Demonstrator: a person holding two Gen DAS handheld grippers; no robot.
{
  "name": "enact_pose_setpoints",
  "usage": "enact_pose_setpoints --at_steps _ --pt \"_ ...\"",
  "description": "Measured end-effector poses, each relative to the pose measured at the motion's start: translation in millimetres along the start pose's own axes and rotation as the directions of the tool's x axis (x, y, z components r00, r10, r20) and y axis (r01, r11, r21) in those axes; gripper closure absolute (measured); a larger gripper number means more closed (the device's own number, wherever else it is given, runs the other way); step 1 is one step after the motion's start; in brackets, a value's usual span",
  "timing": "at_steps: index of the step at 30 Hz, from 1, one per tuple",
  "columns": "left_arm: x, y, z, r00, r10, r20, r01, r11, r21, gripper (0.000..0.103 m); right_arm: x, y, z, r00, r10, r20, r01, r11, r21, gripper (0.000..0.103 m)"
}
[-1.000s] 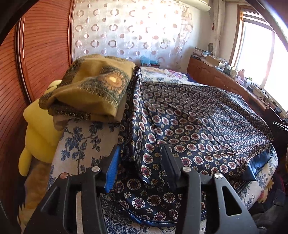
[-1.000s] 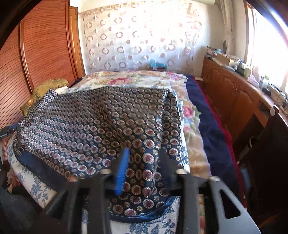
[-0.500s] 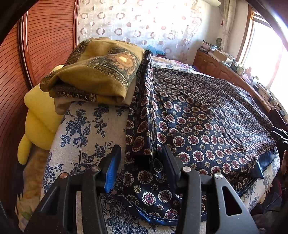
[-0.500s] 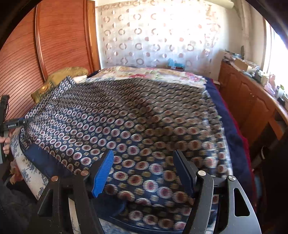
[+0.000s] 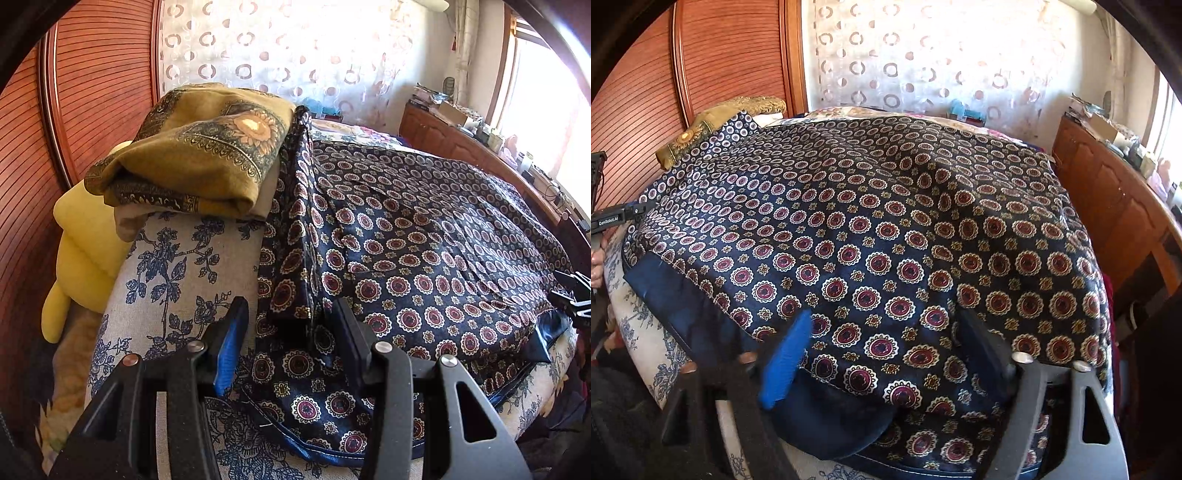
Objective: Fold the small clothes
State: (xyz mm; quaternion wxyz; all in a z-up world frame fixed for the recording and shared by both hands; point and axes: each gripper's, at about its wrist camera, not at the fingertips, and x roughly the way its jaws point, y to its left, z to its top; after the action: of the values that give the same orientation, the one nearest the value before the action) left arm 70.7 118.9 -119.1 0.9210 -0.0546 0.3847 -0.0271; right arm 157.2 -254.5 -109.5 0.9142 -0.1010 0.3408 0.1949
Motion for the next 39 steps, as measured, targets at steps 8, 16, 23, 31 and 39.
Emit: enact_pose_setpoints --at_steps 8,16,23,31,39 --pt "-0.6 2.8 0.2 1.000 -0.008 0.004 0.008 1.000 -0.012 0.055 8.1 2.7 2.9 0.999 -0.015 -0.038 0.016 1.000 0.015 0.001" --pt "-10.8 10.2 -7.8 1.000 -0.013 -0.007 0.013 0.999 -0.047 0.055 5.8 2.1 2.1 0.999 -0.017 -0.032 0.018 1.000 0.016 0.000" --pt "-13.2 9.3 -11.4 0.999 -0.038 0.008 0.038 0.997 -0.062 0.057 0.1 -0.5 -0.5 0.999 -0.015 -0.030 0.015 1.000 0.016 0.000" --pt "-7.3 8.4 -4.6 0.994 -0.105 0.005 0.105 0.991 -0.079 0.099 0.0 -0.3 -0.4 0.999 -0.015 -0.030 0.015 1.000 0.016 0.000" --pt "-34.9 -23.8 23.8 0.977 -0.186 0.108 0.188 0.982 -0.006 0.100 0.0 -1.5 2.4 0.999 -0.024 -0.033 0.024 1.000 0.008 0.001"
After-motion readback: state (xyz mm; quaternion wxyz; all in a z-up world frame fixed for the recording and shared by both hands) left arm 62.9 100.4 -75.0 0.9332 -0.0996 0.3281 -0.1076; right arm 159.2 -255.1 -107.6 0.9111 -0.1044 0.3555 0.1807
